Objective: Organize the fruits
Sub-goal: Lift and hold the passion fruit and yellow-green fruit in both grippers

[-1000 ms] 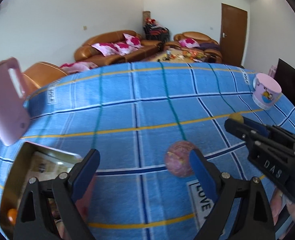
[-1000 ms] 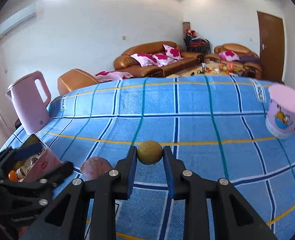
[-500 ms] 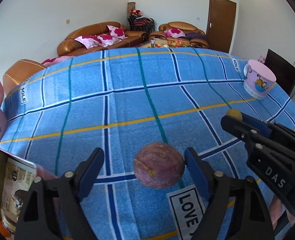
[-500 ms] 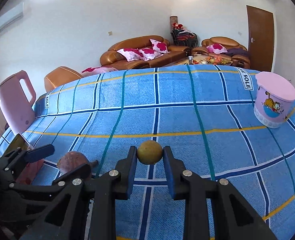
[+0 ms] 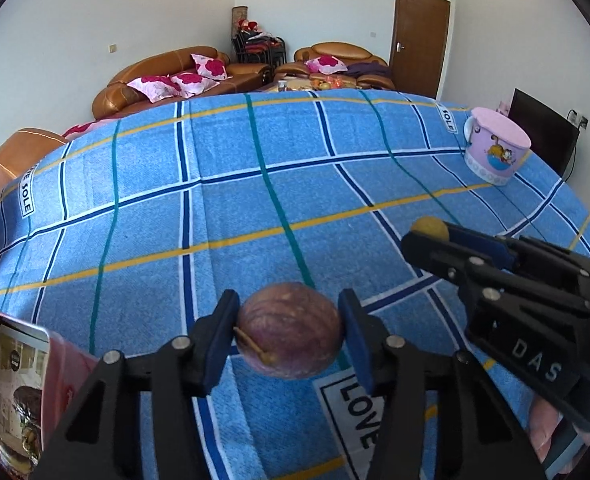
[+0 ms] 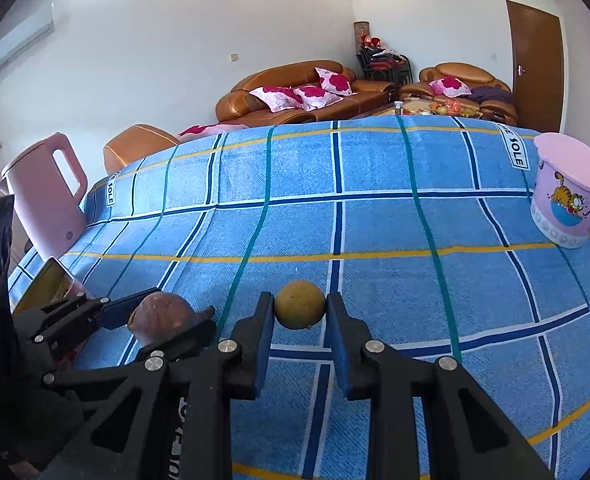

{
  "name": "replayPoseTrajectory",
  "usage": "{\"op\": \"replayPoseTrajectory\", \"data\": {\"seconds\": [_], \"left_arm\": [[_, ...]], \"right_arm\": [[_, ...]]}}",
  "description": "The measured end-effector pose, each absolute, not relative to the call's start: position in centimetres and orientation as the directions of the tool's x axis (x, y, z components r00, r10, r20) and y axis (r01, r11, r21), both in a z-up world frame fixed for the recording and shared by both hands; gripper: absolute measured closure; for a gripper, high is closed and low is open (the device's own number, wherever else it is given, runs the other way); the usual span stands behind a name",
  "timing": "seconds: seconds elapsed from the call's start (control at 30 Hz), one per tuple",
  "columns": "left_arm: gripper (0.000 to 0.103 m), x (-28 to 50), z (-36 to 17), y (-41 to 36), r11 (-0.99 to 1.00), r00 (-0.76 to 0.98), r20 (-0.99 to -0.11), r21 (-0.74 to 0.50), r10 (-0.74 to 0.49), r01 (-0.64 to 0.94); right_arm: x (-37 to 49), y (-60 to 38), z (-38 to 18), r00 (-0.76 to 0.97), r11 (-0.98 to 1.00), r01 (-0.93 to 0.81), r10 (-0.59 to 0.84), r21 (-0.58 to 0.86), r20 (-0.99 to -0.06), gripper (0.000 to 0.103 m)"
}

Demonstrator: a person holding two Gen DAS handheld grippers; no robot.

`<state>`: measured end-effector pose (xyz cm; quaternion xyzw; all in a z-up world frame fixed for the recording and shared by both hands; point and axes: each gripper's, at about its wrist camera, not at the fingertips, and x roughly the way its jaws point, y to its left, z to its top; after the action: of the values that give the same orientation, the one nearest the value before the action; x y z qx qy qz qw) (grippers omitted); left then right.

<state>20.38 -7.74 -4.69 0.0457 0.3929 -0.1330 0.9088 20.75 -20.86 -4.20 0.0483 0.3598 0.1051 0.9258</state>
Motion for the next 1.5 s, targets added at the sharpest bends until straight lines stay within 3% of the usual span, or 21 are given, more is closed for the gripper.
{"op": "replayPoseTrajectory", "data": {"seconds": [0.73, 1.5], "left_arm": [[0.050, 19.6, -4.0, -4.6, 0.991, 0.726, -0.675, -0.060, -0.131, 0.123], [0.050, 18.2, -3.1, -4.4, 0.997, 0.792, -0.606, -0.021, -0.074, 0.076]], "right_arm": [[19.6, -20.1, -3.4, 0.749, 0.965, -0.214, 0.263, 0.153, -0.608, 0.075], [18.4, -19.7, -2.5, 0.794, 0.963, -0.239, 0.267, 0.125, -0.545, 0.075]]}}
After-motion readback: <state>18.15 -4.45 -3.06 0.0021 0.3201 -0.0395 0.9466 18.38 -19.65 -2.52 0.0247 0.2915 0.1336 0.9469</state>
